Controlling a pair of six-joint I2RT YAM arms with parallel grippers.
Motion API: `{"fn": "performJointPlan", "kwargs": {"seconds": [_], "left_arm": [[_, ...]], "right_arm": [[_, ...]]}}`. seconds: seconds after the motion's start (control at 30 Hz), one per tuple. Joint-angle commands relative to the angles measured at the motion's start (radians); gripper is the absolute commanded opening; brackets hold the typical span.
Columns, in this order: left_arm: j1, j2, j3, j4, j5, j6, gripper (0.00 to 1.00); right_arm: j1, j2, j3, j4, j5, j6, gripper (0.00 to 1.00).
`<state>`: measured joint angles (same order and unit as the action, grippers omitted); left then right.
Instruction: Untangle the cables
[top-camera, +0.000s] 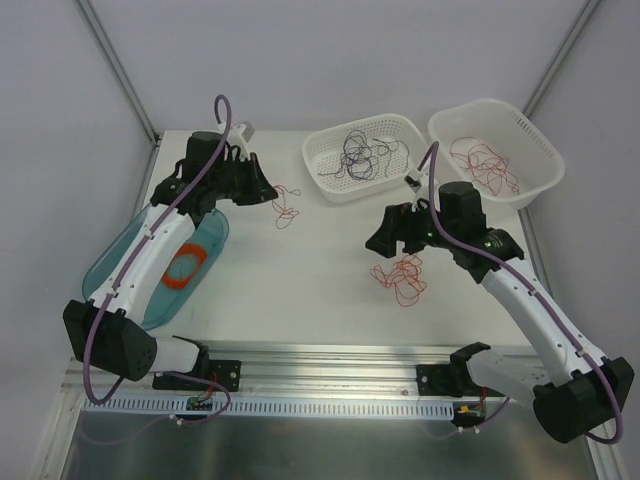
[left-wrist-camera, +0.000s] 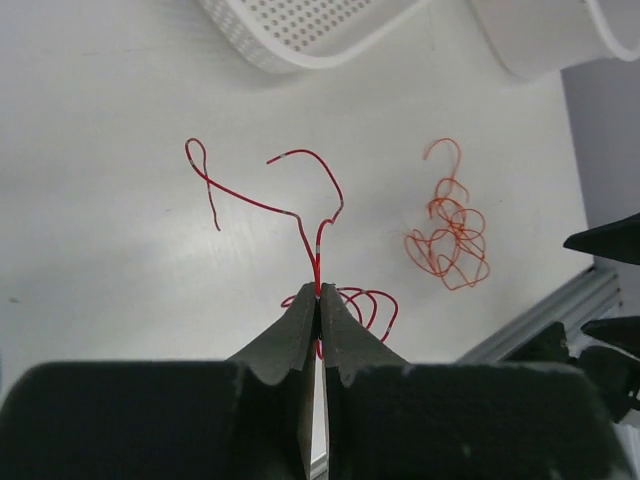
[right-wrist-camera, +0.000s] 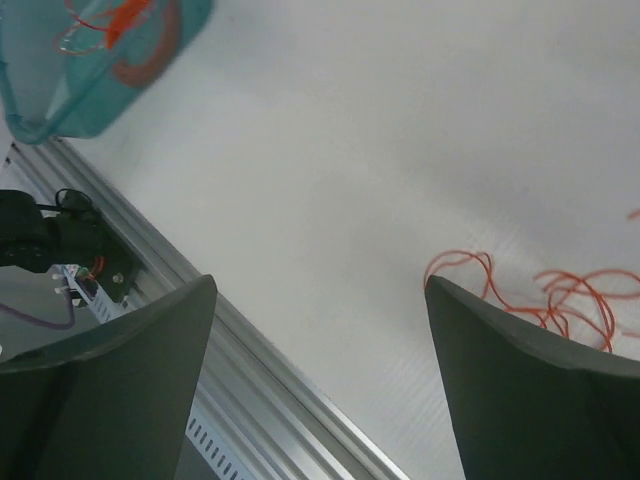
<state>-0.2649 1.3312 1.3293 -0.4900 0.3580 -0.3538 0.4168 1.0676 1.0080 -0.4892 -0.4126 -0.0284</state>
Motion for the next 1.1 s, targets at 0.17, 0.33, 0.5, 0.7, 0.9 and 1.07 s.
{"fn": "performJointPlan", "kwargs": {"seconds": [0.17,0.33,0.5,0.7,0.9,1.07], "left_arm": [[-0.154,0.029,0.034,0.137,0.058,-0.172,0.0],[-0.226,0.045,0.044,0.154,0.065,-0.195,0.0],[-0.269,0.051,0.047,0.163,0.068,-0.205,0.0],[-0.292,0.051,0.047,0.168,0.068,-0.205,0.0],[-0.3,0.048,0.038,0.171,0.07,-0.2,0.0],[-0.3,0.02,0.016,0.171,-0.009,-0.163,0.0]], "right_arm": [[0.154,0.06,0.125,0.297,-0.133,0.024,0.98],[0.204,0.143,0.161,0.345,-0.118,0.024,0.97],[0.241,0.201,0.173,0.383,-0.134,0.015,0.95],[0.272,0.261,0.172,0.389,-0.144,-0.005,0.87],[0.287,0.281,0.161,0.399,-0.155,-0.002,0.56],[0.286,0.243,0.147,0.336,-0.121,-0.042,0.1]]}}
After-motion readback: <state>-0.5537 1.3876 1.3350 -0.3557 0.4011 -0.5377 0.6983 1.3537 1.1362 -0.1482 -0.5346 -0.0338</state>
